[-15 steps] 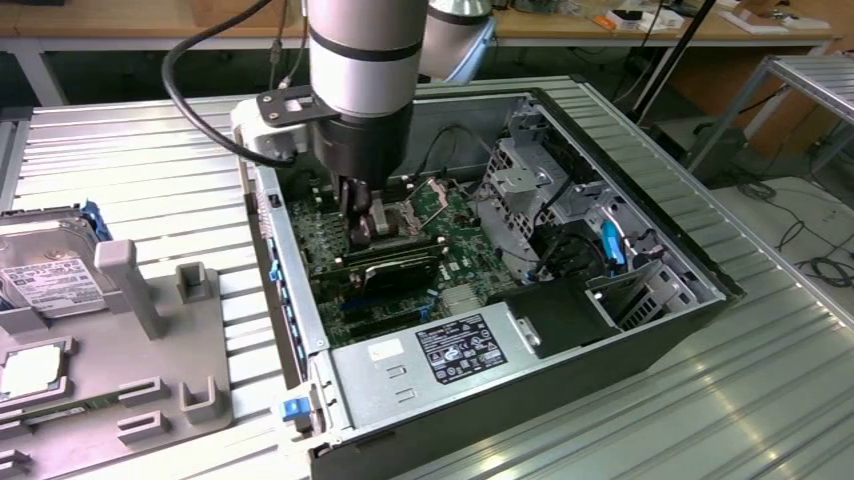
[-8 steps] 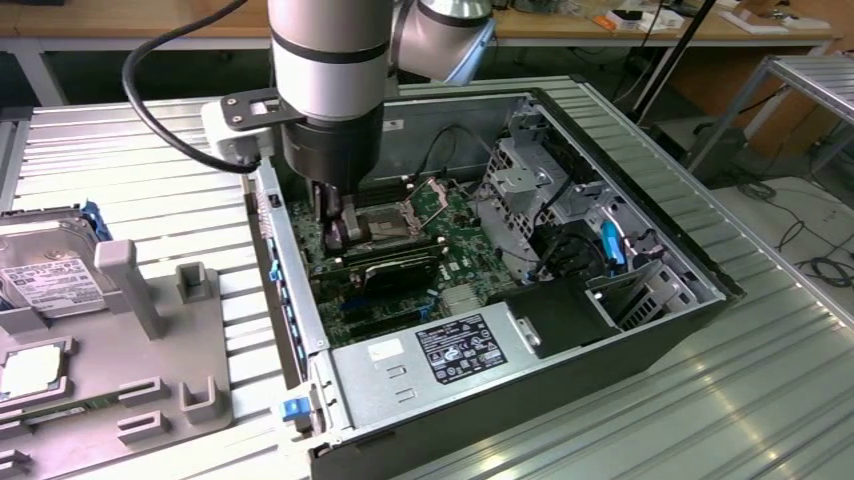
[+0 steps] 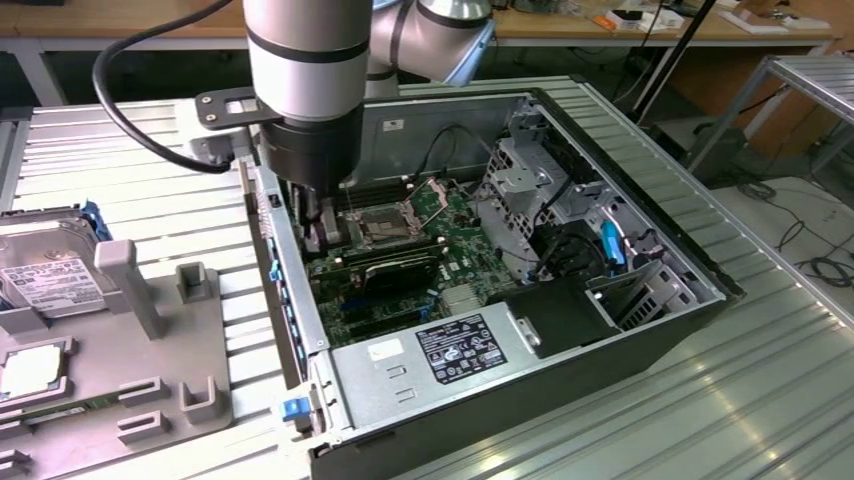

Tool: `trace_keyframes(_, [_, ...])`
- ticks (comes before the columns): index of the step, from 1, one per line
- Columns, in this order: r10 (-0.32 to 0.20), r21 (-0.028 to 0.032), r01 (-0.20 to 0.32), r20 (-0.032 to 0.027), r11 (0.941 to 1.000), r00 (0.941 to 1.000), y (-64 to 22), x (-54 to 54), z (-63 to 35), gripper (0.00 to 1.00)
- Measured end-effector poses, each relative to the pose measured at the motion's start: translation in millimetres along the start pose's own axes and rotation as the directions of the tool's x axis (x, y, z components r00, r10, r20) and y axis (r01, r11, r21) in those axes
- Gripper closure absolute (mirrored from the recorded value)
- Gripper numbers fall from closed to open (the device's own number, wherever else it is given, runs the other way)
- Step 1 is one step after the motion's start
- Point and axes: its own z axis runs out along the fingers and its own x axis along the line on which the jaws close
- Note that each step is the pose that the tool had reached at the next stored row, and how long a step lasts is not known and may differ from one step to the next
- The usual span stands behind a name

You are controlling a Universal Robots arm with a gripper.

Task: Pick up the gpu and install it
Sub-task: 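Press down on the gpu until it lock into place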

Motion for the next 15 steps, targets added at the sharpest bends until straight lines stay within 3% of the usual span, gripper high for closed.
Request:
trace_keyframes(2, [0.001,-0.0084,-0.001,0.0002,1.0000,1.0000,3.2,-0.2,-0.6,0.89])
trace_keyframes(4, [0.002,-0.0110,-0.002,0.0003,0.9999,1.0000,4.7,-0.3,-1.1,0.89])
trace_keyframes(10, [0.003,-0.0114,-0.003,-0.0001,0.9999,1.0000,7.0,-0.5,-0.1,0.89])
trace_keyframes(15, [0.003,-0.0109,-0.003,0.0029,0.9999,1.0000,5.0,-0.1,2.2,0.89])
